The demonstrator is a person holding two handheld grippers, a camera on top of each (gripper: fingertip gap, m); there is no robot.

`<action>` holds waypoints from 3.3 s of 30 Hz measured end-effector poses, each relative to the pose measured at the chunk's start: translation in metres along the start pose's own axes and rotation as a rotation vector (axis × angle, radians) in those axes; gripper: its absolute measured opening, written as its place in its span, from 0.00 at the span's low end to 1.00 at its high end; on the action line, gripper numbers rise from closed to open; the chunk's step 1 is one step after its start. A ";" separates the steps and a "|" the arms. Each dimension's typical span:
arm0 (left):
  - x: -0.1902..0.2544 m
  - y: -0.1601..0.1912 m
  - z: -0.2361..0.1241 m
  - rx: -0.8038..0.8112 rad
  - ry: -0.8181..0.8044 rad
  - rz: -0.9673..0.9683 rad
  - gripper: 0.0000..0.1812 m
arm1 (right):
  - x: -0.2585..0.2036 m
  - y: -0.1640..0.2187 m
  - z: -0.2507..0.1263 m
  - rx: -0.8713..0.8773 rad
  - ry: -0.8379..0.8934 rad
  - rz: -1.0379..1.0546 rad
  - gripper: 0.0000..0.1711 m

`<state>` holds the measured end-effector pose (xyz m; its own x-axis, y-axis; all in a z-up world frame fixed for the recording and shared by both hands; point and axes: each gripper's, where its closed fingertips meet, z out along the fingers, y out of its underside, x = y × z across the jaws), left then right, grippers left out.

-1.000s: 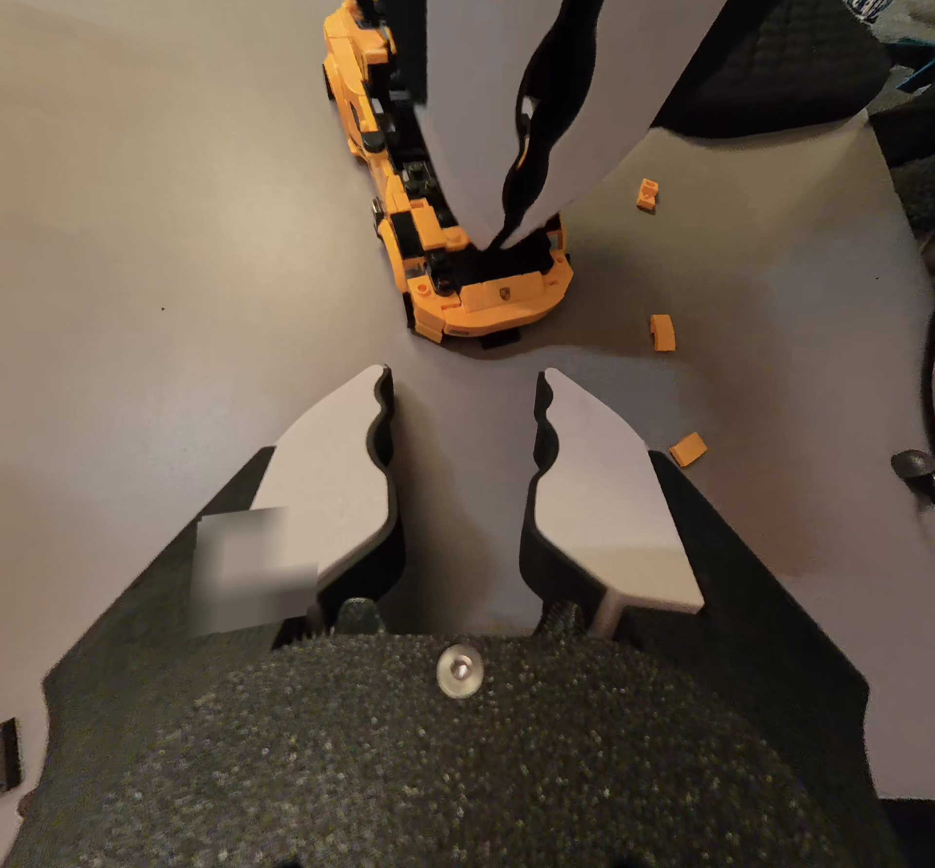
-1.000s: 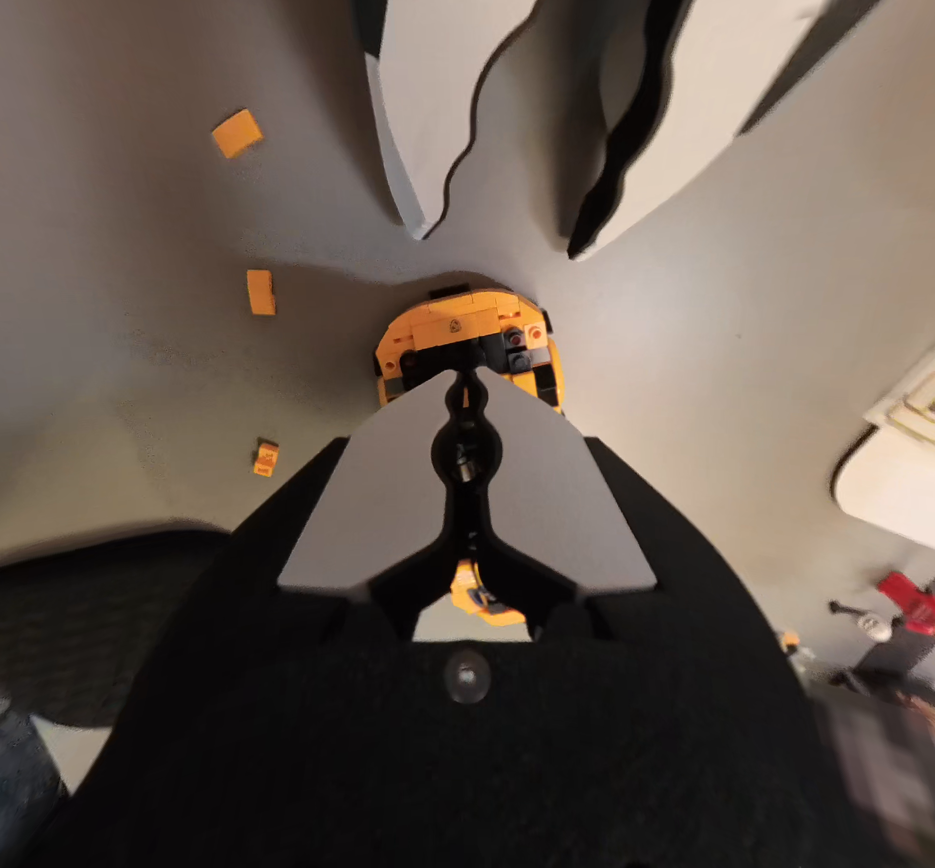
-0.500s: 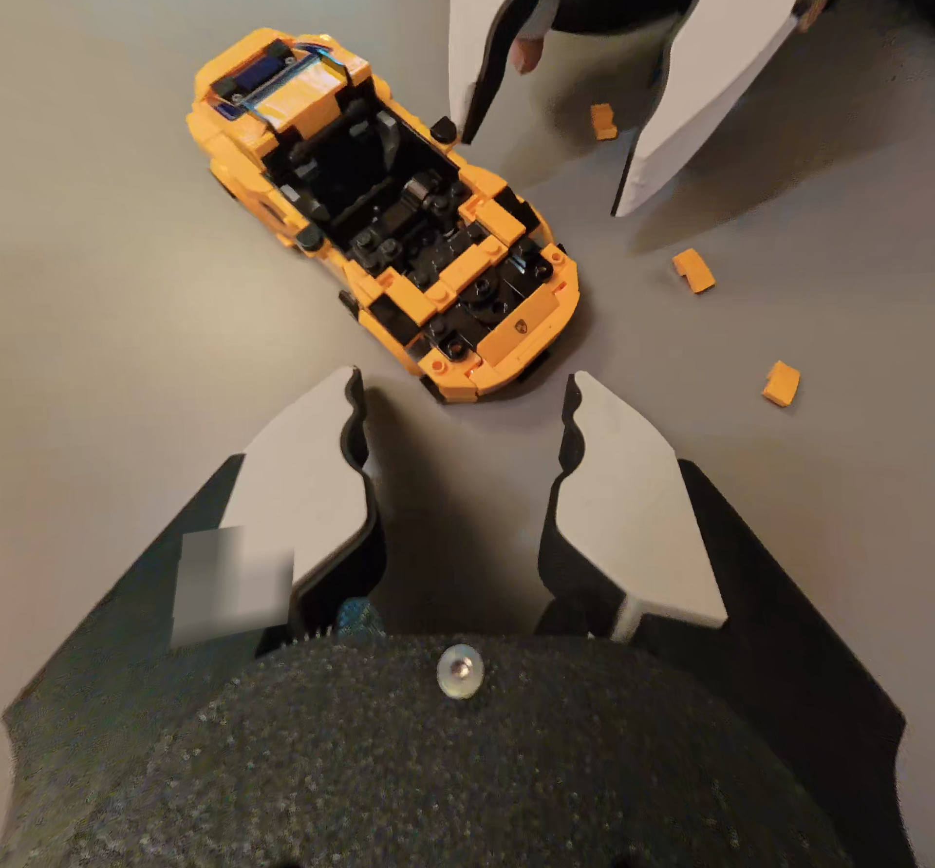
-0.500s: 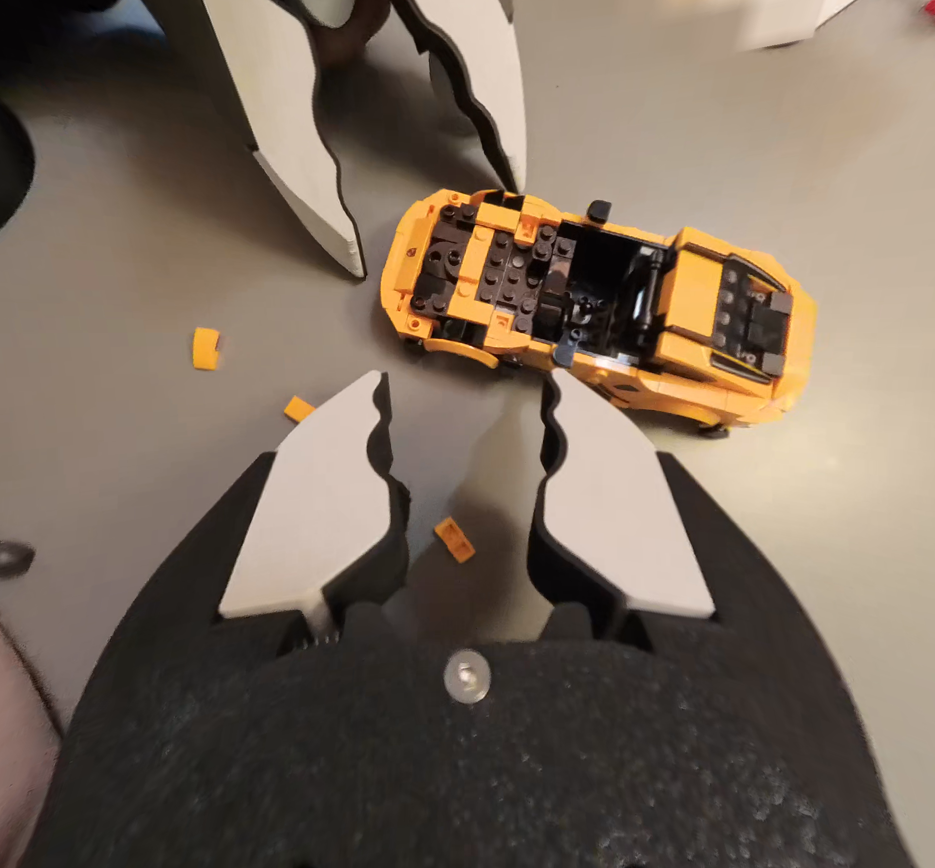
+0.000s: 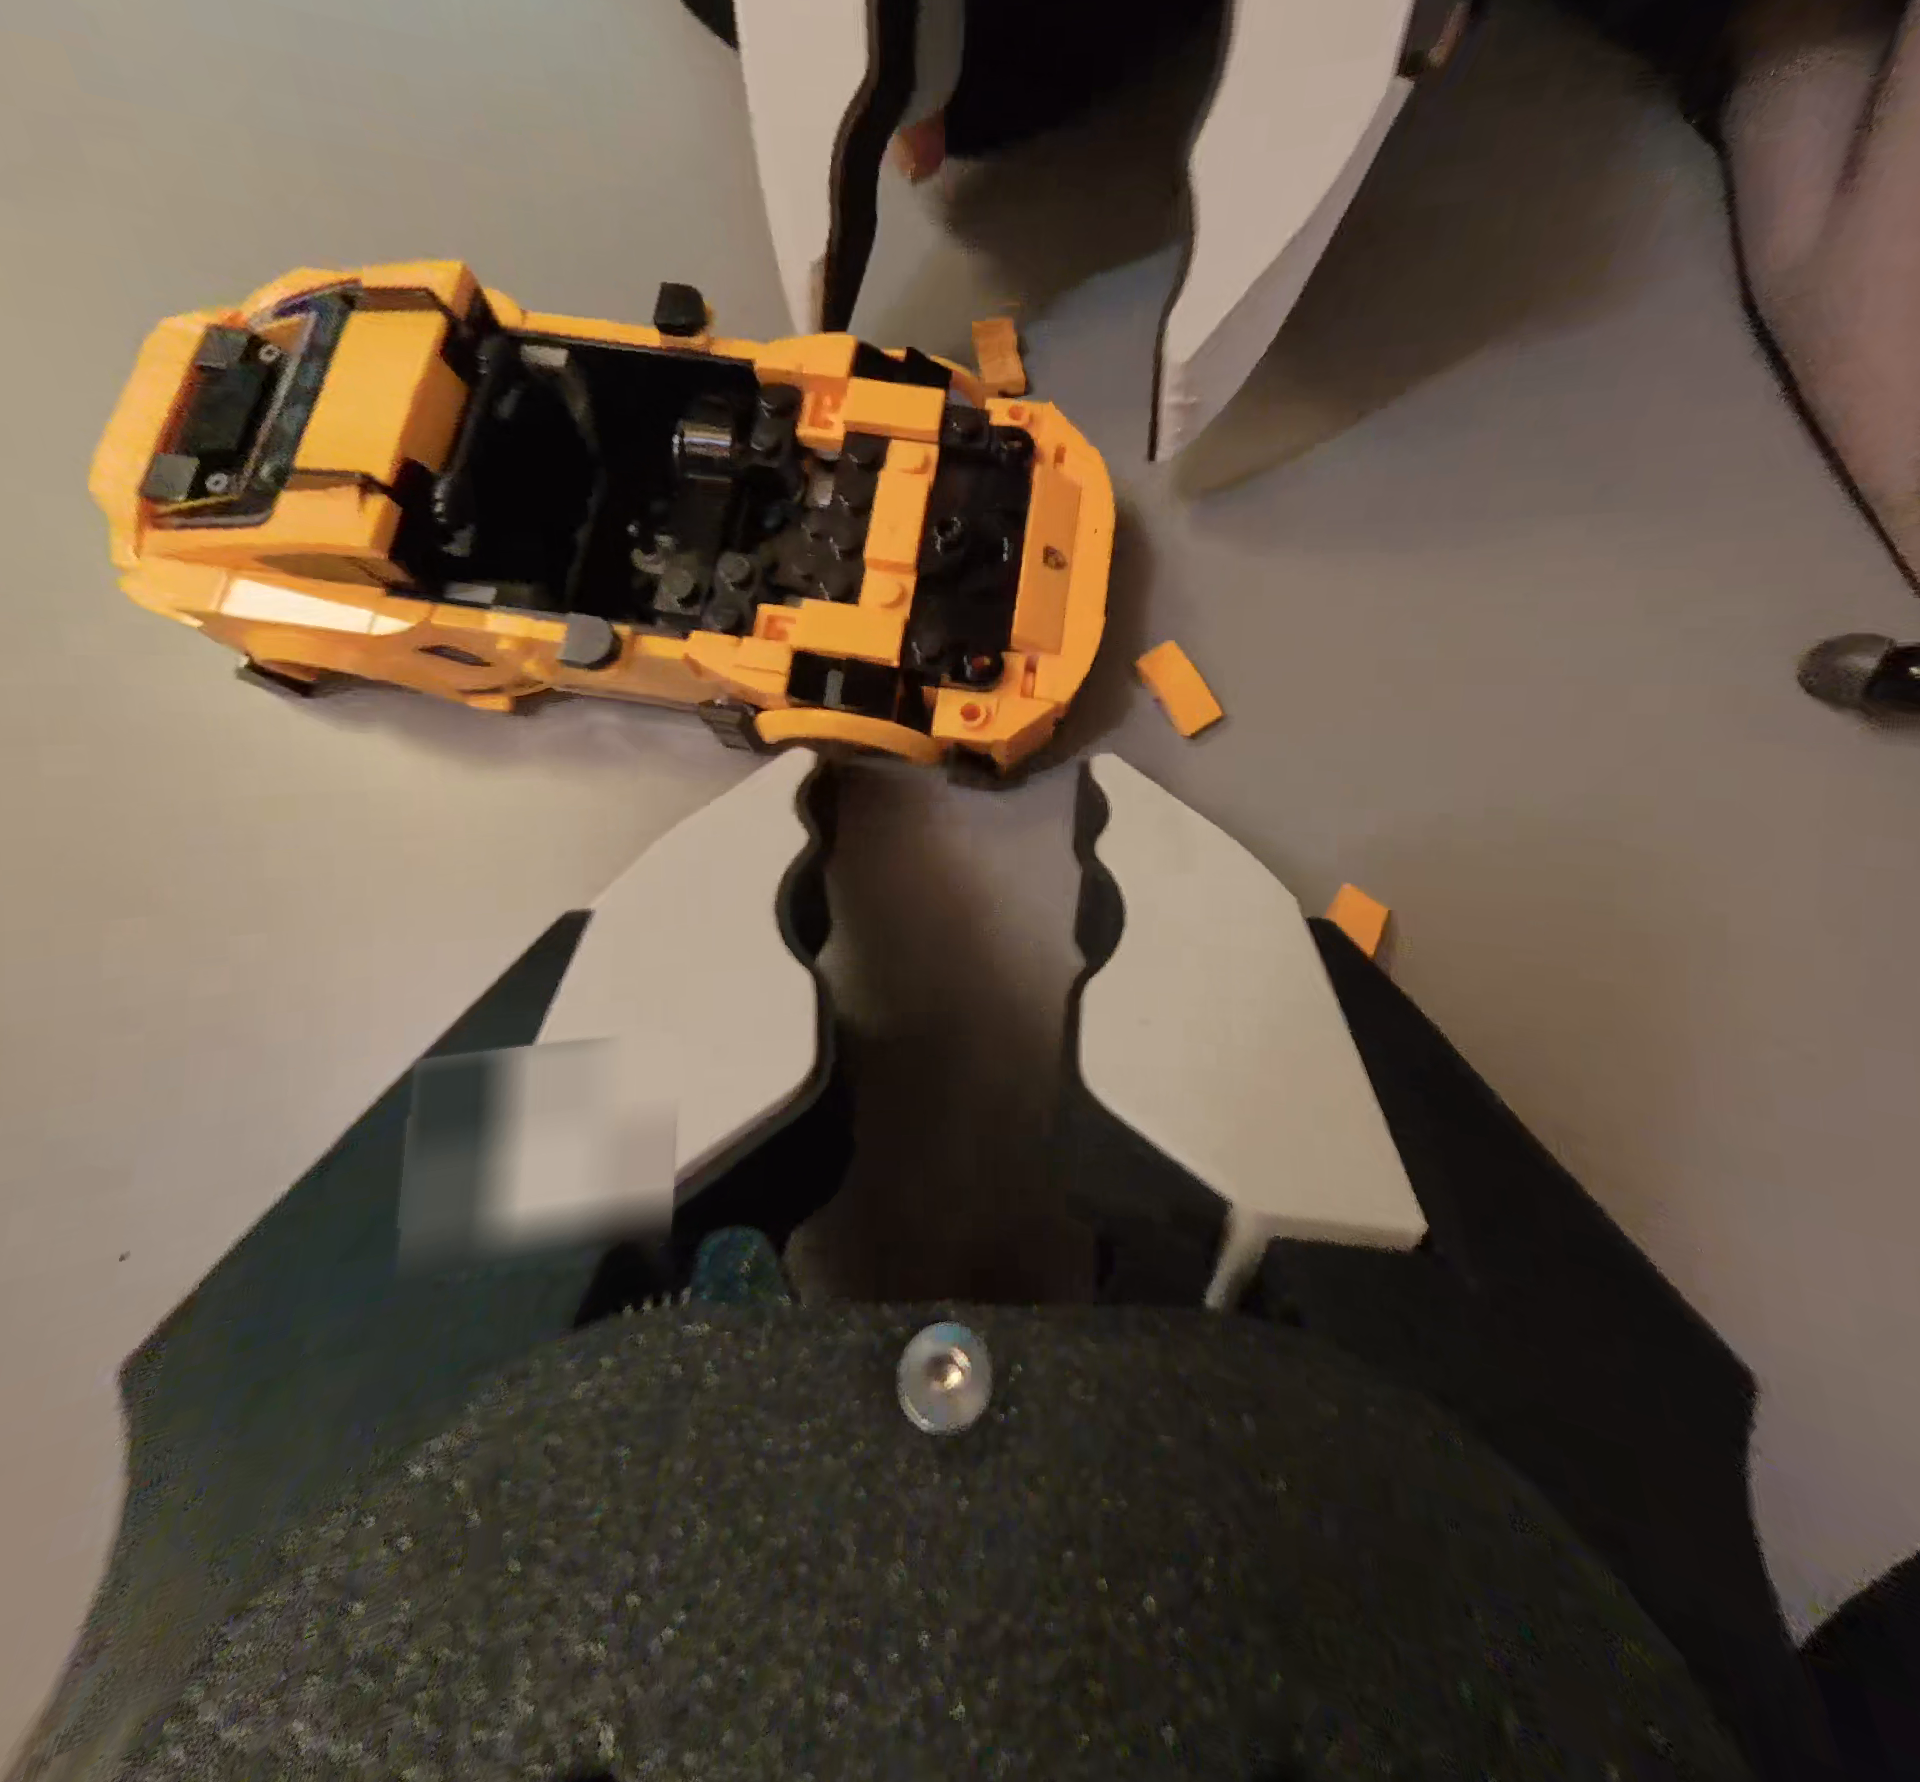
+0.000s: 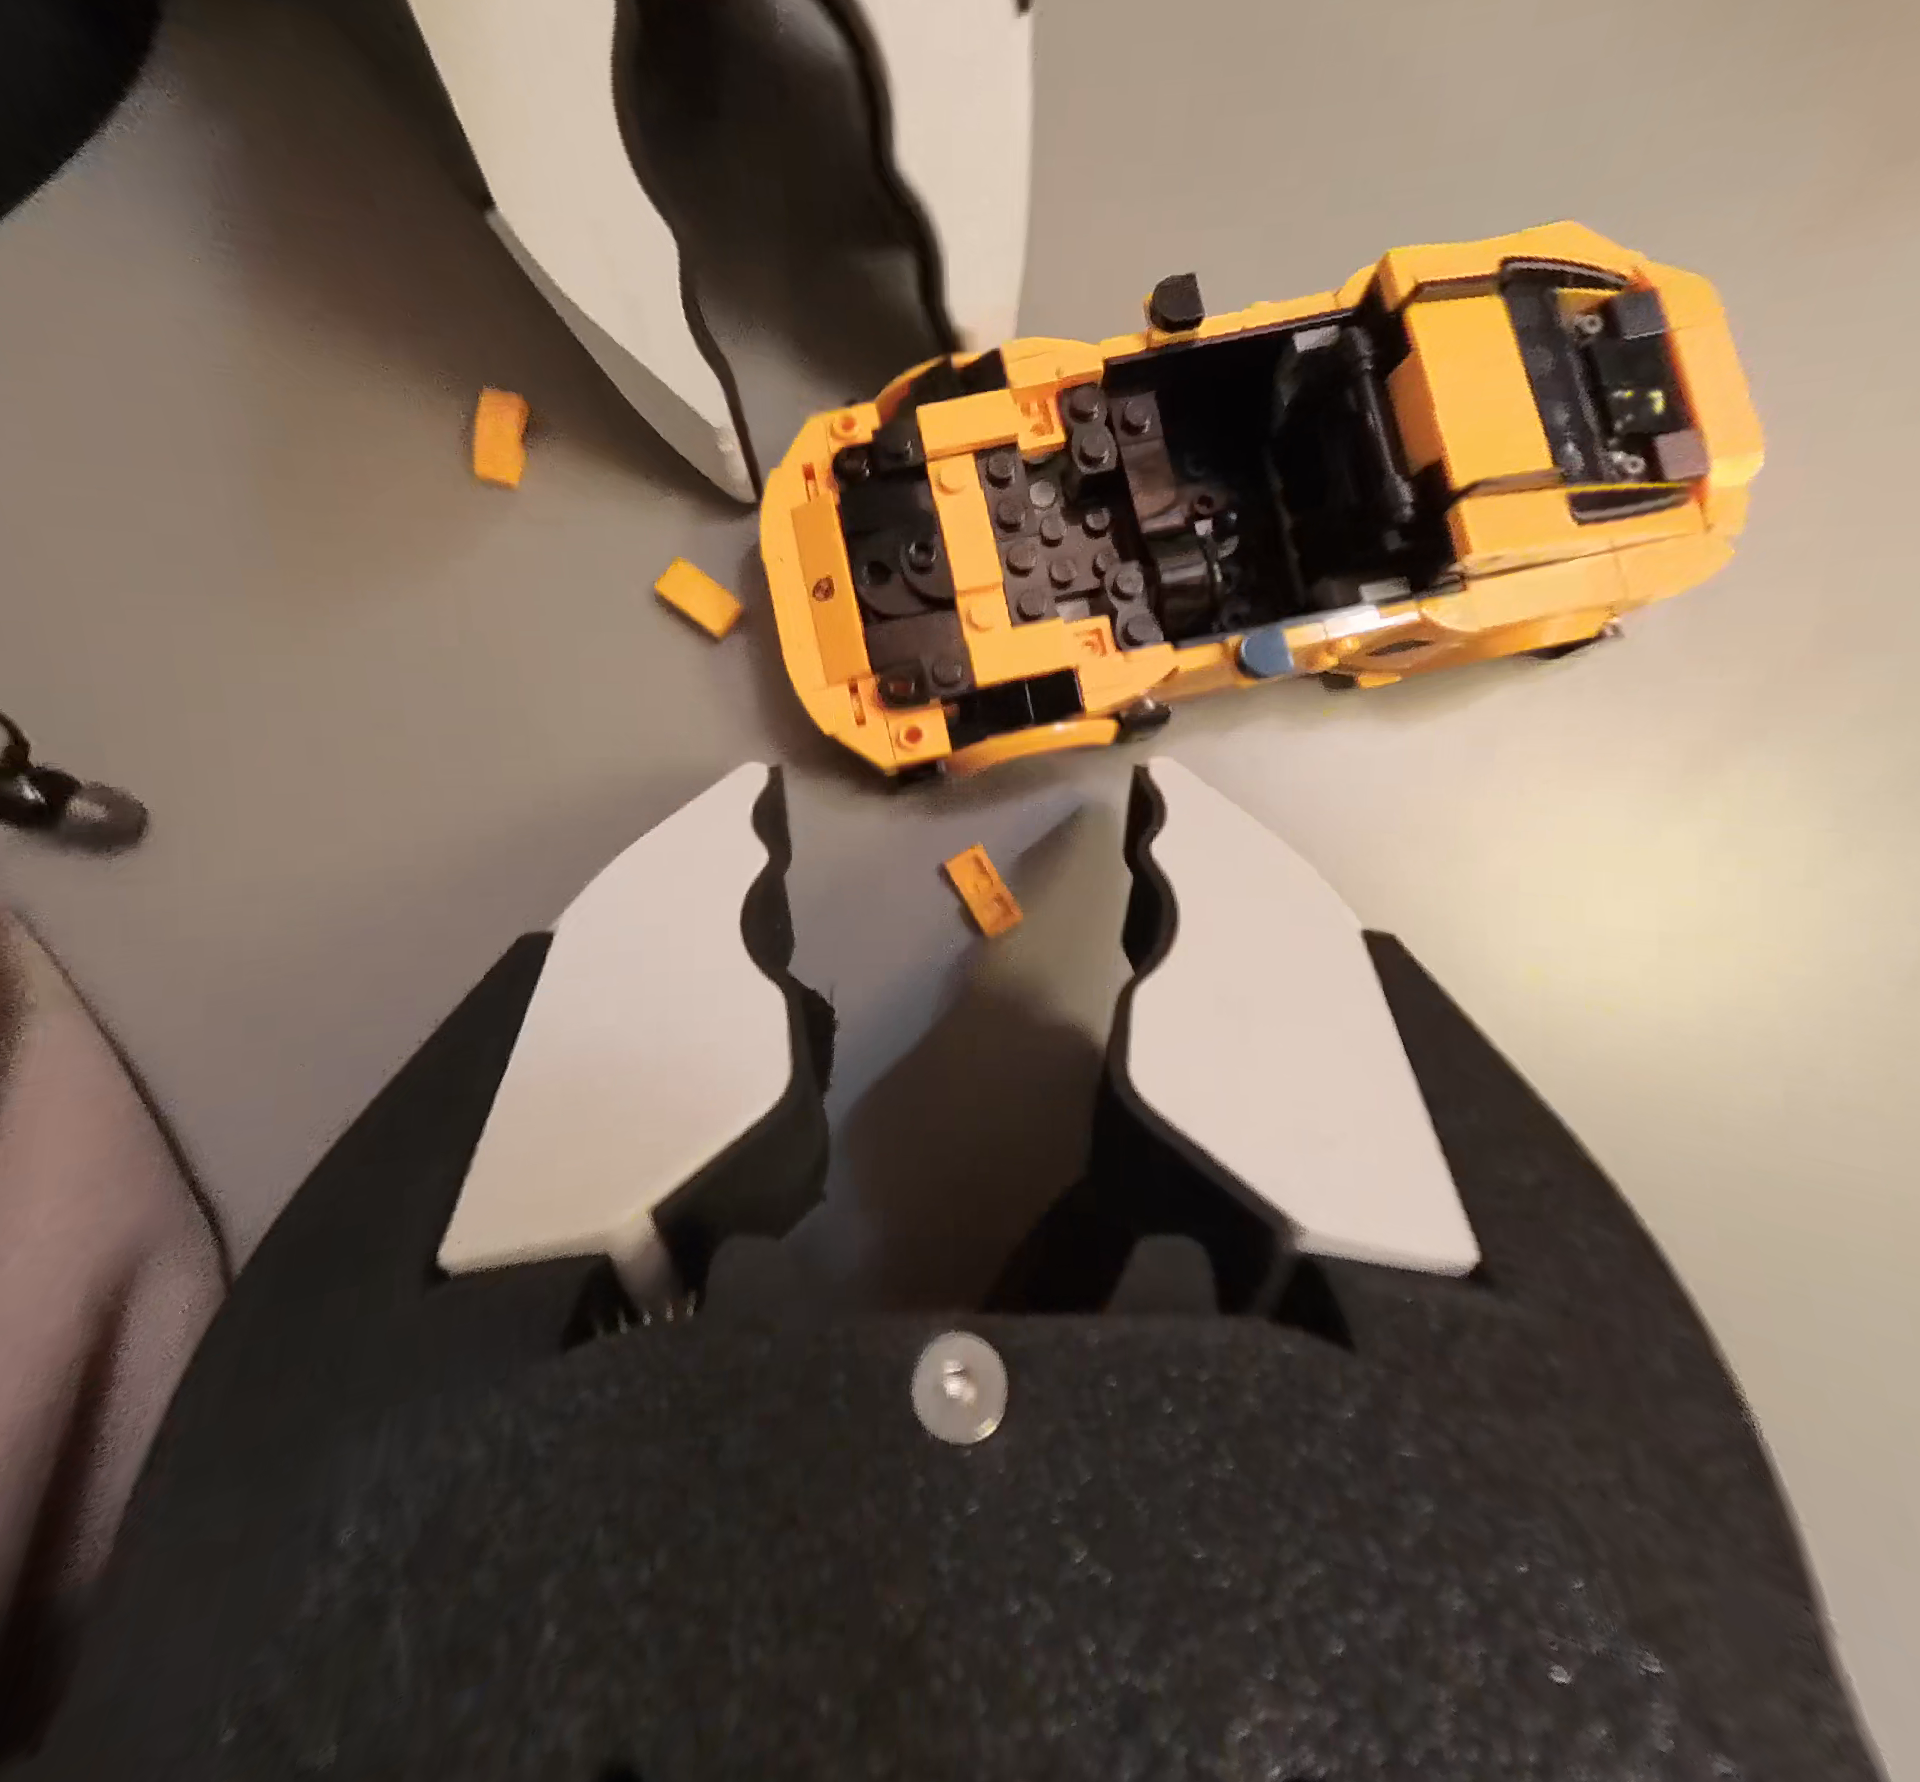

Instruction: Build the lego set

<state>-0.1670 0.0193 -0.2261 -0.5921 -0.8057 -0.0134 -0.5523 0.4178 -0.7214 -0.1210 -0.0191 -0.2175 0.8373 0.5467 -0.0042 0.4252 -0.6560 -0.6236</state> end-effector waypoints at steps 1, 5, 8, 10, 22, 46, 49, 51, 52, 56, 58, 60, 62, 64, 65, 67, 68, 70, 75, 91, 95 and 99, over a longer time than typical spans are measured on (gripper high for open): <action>-0.002 -0.001 0.000 -0.009 -0.013 -0.012 0.29 | 0.001 0.002 -0.002 0.003 0.005 -0.038 0.38; -0.004 -0.010 0.007 0.013 -0.027 -0.033 0.37 | 0.005 0.005 0.003 -0.012 -0.007 -0.117 0.44; -0.009 -0.011 0.009 0.015 -0.054 -0.058 0.35 | 0.017 0.004 0.006 -0.019 0.022 -0.114 0.41; -0.013 -0.012 0.009 0.033 -0.077 -0.093 0.31 | 0.019 0.003 0.005 -0.008 0.011 -0.093 0.38; -0.015 -0.013 0.010 0.043 -0.119 -0.114 0.30 | 0.021 0.003 0.006 -0.009 0.012 -0.095 0.37; -0.026 -0.011 0.011 0.046 -0.134 -0.127 0.42 | 0.054 -0.003 -0.015 0.047 -0.098 -0.116 0.47; -0.025 -0.011 0.013 0.036 -0.126 -0.117 0.40 | 0.096 -0.024 -0.027 0.167 -0.164 -0.132 0.51; -0.024 -0.011 0.014 0.034 -0.123 -0.118 0.41 | 0.111 -0.024 -0.016 0.124 -0.292 -0.161 0.57; -0.023 -0.011 0.015 0.032 -0.122 -0.120 0.43 | 0.113 -0.023 -0.007 0.088 -0.372 -0.164 0.60; -0.026 -0.013 0.017 0.028 -0.141 -0.156 0.44 | 0.098 -0.028 0.015 0.035 -0.581 -0.236 0.63; -0.025 -0.013 0.019 0.027 -0.129 -0.162 0.43 | 0.095 -0.030 0.019 0.041 -0.595 -0.277 0.62; -0.023 -0.015 0.020 0.028 -0.113 -0.144 0.42 | 0.096 -0.031 0.021 0.050 -0.586 -0.300 0.60; -0.022 -0.016 0.021 0.019 -0.110 -0.129 0.42 | 0.095 -0.030 0.023 0.039 -0.571 -0.329 0.60; -0.022 -0.015 0.021 0.022 -0.105 -0.129 0.42 | 0.097 -0.028 0.025 0.028 -0.536 -0.359 0.59; -0.022 -0.015 0.021 0.026 -0.106 -0.129 0.42 | 0.097 -0.028 0.025 0.028 -0.530 -0.360 0.59; -0.022 -0.015 0.021 0.024 -0.109 -0.130 0.42 | 0.097 -0.028 0.025 0.030 -0.523 -0.354 0.59; -0.022 -0.015 0.021 0.025 -0.110 -0.131 0.42 | 0.096 -0.028 0.026 0.029 -0.517 -0.355 0.59; -0.022 -0.015 0.021 0.025 -0.111 -0.133 0.42 | 0.096 -0.027 0.026 0.025 -0.510 -0.354 0.60; -0.023 -0.015 0.021 0.025 -0.110 -0.138 0.42 | 0.096 -0.027 0.026 0.016 -0.501 -0.345 0.60; -0.023 -0.018 0.023 0.023 -0.158 -0.169 0.46 | 0.095 -0.028 0.025 0.061 -0.512 -0.350 0.58; -0.023 -0.017 0.023 0.022 -0.149 -0.179 0.45 | 0.096 -0.027 0.026 0.050 -0.498 -0.356 0.59; -0.024 -0.017 0.023 0.017 -0.146 -0.175 0.44 | 0.096 -0.027 0.027 0.044 -0.482 -0.350 0.59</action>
<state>-0.1304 0.0217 -0.2298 -0.3963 -0.9180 0.0138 -0.6281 0.2601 -0.7334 -0.0609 0.0652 -0.2220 0.3951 0.9079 -0.1400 0.6245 -0.3772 -0.6839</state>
